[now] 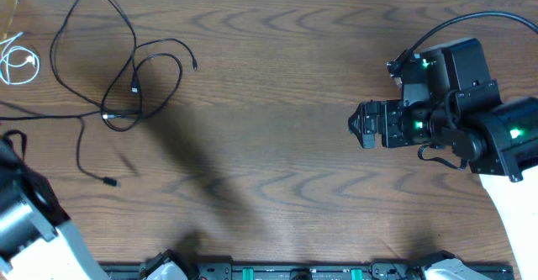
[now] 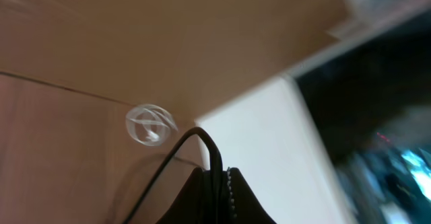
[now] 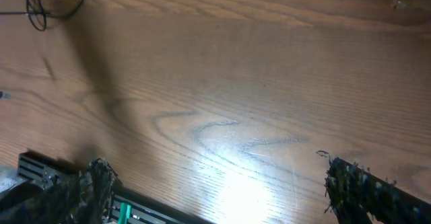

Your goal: Untangle cables

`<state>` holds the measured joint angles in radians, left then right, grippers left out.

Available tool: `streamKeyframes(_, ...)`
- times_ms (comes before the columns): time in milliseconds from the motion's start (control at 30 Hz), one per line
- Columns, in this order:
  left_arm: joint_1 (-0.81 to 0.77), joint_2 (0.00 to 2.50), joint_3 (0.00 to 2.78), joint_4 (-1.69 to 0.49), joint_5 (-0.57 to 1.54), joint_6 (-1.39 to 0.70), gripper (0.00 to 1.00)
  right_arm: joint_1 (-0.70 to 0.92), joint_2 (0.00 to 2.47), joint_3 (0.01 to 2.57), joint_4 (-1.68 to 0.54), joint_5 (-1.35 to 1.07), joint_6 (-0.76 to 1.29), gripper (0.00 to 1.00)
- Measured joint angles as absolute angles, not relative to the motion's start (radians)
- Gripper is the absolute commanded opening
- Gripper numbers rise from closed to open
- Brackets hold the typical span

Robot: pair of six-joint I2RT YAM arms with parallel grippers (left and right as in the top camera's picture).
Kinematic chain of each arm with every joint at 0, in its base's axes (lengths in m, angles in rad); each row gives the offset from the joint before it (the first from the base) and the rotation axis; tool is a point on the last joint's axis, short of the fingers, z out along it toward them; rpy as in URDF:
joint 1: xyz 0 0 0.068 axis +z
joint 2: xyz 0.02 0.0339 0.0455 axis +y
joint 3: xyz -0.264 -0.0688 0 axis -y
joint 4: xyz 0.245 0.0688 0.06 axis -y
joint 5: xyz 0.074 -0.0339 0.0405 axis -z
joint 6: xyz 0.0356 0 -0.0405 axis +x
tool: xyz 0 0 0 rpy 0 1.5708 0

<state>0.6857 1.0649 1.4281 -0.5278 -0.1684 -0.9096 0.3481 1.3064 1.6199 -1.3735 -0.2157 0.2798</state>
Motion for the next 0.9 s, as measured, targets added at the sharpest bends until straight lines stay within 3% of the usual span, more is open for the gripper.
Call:
streamKeyframes(133, 0.686, 1.125, 1.428, -0.505, -0.281, -0.913, 0.08, 0.348, 1.308, 1.62, -1.372, -0.215, 0.279, 0.99)
streamKeyframes(233, 0.687, 1.156, 1.428, -0.471, -0.247, -0.902, 0.07, 0.348, 1.308, 1.62, -1.361, -0.215, 0.277, 0.99)
streamKeyframes(367, 0.69, 1.187, 1.427, -0.318, 0.006, -0.888, 0.08, 0.348, 1.308, 1.62, -1.338, -0.215, 0.277, 0.99)
streamKeyframes(500, 0.682, 1.195, 1.422, 0.04, 0.353, -0.932, 0.08, 0.348, 1.308, 1.617, -1.334, -0.214, 0.277, 0.99)
streamKeyframes(633, 0.641, 1.185, 1.43, 0.361, 0.583, -1.121, 0.08, 0.348, 1.309, 1.615, -1.334, -0.212, 0.276, 0.99)
streamKeyframes(767, 0.583, 1.158, 1.433, 0.528, 0.695, -1.309, 0.08, 0.348, 1.309, 1.613, -1.335, -0.213, 0.276, 0.99)
streamKeyframes(900, 0.52, 1.128, 1.433, 0.546, 0.752, -1.409, 0.08, 0.348, 1.31, 1.605, -1.335, -0.213, 0.276, 0.99)
